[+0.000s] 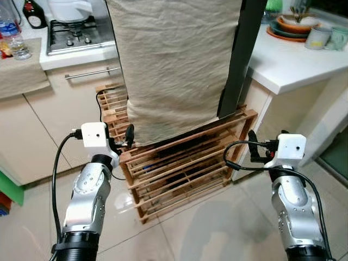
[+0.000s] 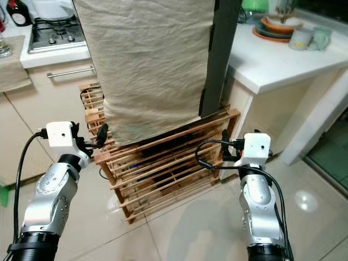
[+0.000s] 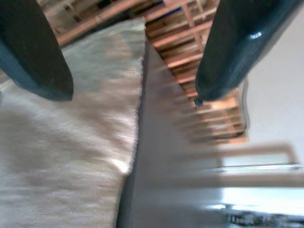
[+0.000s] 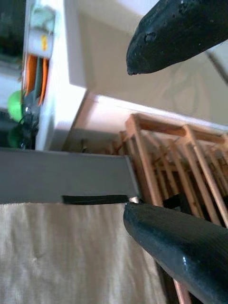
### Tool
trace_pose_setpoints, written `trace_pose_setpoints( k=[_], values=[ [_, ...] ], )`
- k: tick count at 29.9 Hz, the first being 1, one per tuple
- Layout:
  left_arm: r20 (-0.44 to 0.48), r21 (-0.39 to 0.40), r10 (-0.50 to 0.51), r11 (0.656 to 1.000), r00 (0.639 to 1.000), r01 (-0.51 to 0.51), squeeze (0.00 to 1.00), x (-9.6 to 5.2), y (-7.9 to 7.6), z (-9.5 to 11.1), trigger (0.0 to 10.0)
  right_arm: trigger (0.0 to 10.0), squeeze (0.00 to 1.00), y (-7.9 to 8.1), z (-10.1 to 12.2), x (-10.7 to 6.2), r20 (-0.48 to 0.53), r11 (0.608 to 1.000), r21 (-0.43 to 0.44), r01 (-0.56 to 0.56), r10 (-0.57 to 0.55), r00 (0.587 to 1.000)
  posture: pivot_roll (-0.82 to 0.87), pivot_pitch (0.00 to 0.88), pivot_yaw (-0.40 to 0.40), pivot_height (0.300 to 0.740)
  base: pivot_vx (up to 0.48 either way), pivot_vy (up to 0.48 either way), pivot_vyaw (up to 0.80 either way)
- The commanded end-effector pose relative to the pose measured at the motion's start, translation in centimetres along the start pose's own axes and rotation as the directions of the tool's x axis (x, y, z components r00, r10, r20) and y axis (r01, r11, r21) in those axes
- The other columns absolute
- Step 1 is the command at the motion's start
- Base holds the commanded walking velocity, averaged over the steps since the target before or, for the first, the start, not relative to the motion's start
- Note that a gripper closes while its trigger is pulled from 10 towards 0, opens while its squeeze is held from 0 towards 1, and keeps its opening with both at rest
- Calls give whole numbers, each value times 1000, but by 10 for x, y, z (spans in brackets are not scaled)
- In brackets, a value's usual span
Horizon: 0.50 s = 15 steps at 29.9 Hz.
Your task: Restocking fridge
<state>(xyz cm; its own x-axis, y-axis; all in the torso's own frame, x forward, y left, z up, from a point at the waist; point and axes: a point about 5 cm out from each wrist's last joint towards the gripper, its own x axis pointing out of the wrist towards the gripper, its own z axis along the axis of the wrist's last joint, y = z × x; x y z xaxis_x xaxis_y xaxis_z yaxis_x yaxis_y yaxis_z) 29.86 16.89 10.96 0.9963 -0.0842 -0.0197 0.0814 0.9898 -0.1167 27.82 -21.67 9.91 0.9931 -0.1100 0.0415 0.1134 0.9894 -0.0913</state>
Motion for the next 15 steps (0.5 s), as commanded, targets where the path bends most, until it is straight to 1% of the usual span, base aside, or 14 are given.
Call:
trace_pose_setpoints(
  k=[1,5,6,7,8,9,11,12,15],
  values=[
    [15,8,5,1000,1000,-5,0,-1,6,4,10000,10000,0,4,-3,0,-17,1000,23,-1,1,1000,-88,0,61,740,0,480,0],
    [35,-5,-8,1000,999,8,0,-1,5,6,10000,10000,0,5,-5,-1,-28,1000,18,-7,7,1000,-88,0,61,740,0,480,0],
    [40,0,-14,1000,999,14,0,-1,5,7,10000,10000,0,5,-6,-1,-31,1000,17,-8,9,999,-88,0,61,740,0,480,0],
    [55,16,-52,999,997,51,0,-1,0,10,10000,10000,0,6,-8,-1,-45,1000,16,-16,16,999,-88,0,58,740,0,480,0],
    [55,16,-52,999,997,51,0,-1,0,10,10000,10000,0,6,-8,-1,-45,1000,16,-16,16,999,-88,0,58,740,0,480,0],
    [67,43,-71,997,995,68,0,-1,-3,12,10000,10000,0,6,-8,0,-49,1000,8,-22,22,999,-87,0,56,740,0,480,0],
    [73,65,-83,995,994,78,0,0,-8,14,10000,10000,0,7,-10,1,-61,999,31,-25,27,998,-87,0,56,740,0,480,-766],
    [71,70,-73,995,995,68,0,1,-9,14,10000,10000,0,7,-9,1,-57,999,37,-25,27,998,-87,0,56,740,0,274,-750],
    [71,68,-63,996,995,58,0,2,-9,13,10000,10000,0,8,-8,2,-50,999,41,-24,26,998,-88,0,56,740,0,0,-746]
  ],
)
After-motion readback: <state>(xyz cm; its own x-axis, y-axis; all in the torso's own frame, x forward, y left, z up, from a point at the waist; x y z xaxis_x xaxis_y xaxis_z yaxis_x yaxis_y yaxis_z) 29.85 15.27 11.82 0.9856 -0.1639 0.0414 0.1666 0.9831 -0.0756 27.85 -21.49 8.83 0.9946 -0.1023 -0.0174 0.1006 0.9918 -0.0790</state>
